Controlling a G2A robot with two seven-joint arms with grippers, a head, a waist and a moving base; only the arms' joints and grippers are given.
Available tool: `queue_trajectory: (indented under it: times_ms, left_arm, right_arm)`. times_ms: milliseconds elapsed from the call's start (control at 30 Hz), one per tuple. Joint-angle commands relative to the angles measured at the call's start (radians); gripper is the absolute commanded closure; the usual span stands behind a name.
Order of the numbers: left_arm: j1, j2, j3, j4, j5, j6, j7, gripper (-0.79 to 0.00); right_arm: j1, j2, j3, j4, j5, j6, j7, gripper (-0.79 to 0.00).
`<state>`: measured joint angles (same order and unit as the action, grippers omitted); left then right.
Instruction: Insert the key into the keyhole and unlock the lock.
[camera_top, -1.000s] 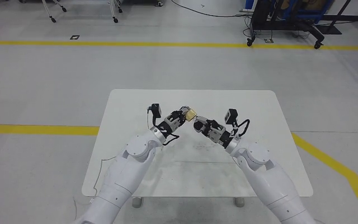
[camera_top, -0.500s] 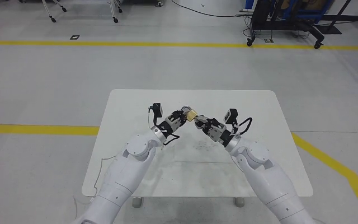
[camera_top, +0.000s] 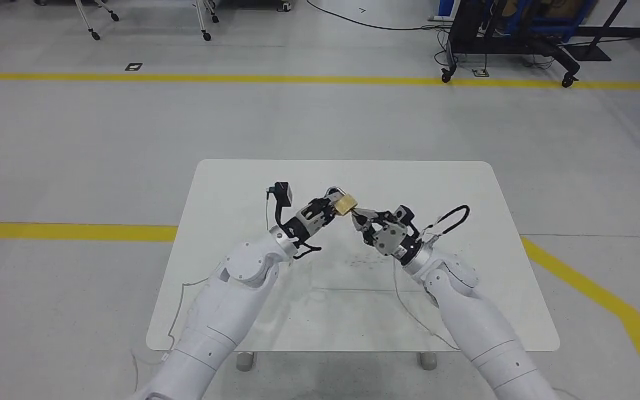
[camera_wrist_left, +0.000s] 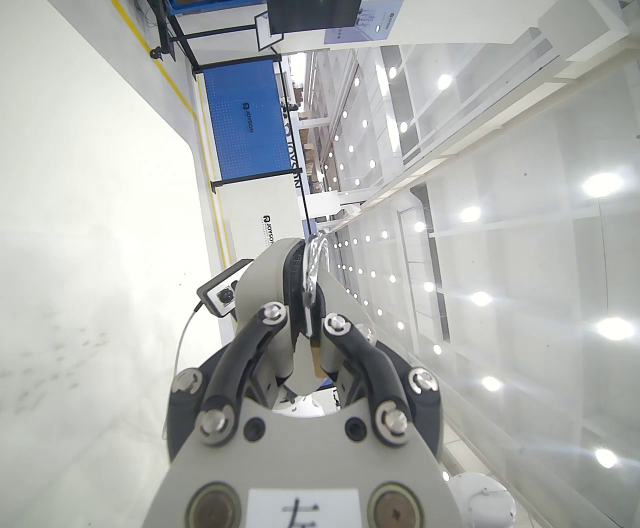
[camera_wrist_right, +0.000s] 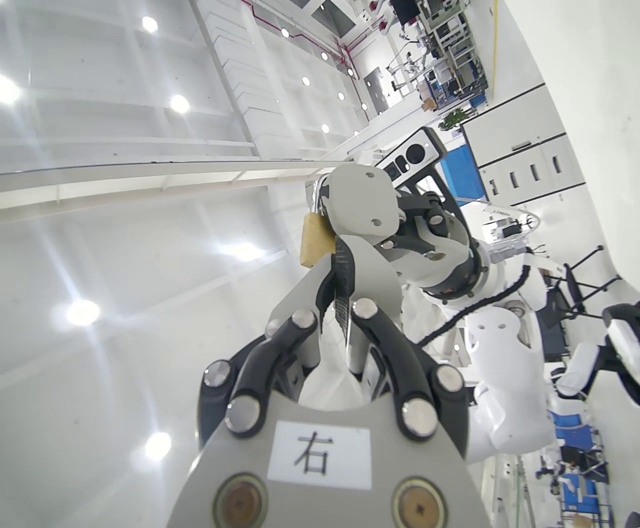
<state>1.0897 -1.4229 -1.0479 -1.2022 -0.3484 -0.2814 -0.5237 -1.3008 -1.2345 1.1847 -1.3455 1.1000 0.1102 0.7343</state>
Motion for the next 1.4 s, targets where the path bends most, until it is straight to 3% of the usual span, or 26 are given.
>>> queue_trajectory:
  times_ms: [0,267,533,633,767,833,933,1133,1367]
  left_arm:
    - [0.0,0.0,-0.001,0.0,0.001,-0.009,0.0,0.0]
    - [0.007,0.001,-0.01,-0.002,0.004,-0.024,0.005,0.0]
    - [0.014,-0.001,-0.015,-0.007,-0.015,-0.027,0.012,0.0]
    - [0.016,-0.002,-0.016,-0.007,-0.027,-0.028,0.014,0.0]
    - [0.019,-0.005,-0.017,-0.004,-0.055,-0.032,0.012,0.0]
    - [0.019,-0.006,-0.019,0.0,-0.072,-0.031,0.013,0.0]
    - [0.018,-0.008,-0.023,0.006,-0.093,-0.028,0.015,0.0]
    - [0.006,-0.007,-0.012,0.035,-0.04,0.012,0.003,0.0]
    - [-0.045,0.001,0.076,0.07,0.291,0.101,-0.026,0.0]
  right_arm:
    - [0.002,-0.002,0.0,0.008,0.022,0.005,0.017,0.0]
    - [0.0,0.001,0.008,-0.012,-0.076,-0.043,0.009,0.0]
    - [-0.027,0.014,0.018,-0.092,-0.321,-0.136,-0.059,0.0]
    - [-0.036,0.017,0.021,-0.112,-0.375,-0.154,-0.07,-0.16]
    - [-0.042,0.019,0.022,-0.124,-0.421,-0.157,-0.09,-0.529]
    - [-0.045,0.019,0.024,-0.13,-0.43,-0.16,-0.095,-0.582]
    - [-0.05,0.021,0.032,-0.139,-0.443,-0.17,-0.1,-0.757]
    - [-0.084,0.034,0.109,-0.164,-0.488,-0.212,-0.118,-0.785]
    - [-0.155,0.061,0.26,-0.225,-0.559,-0.218,-0.136,-0.785]
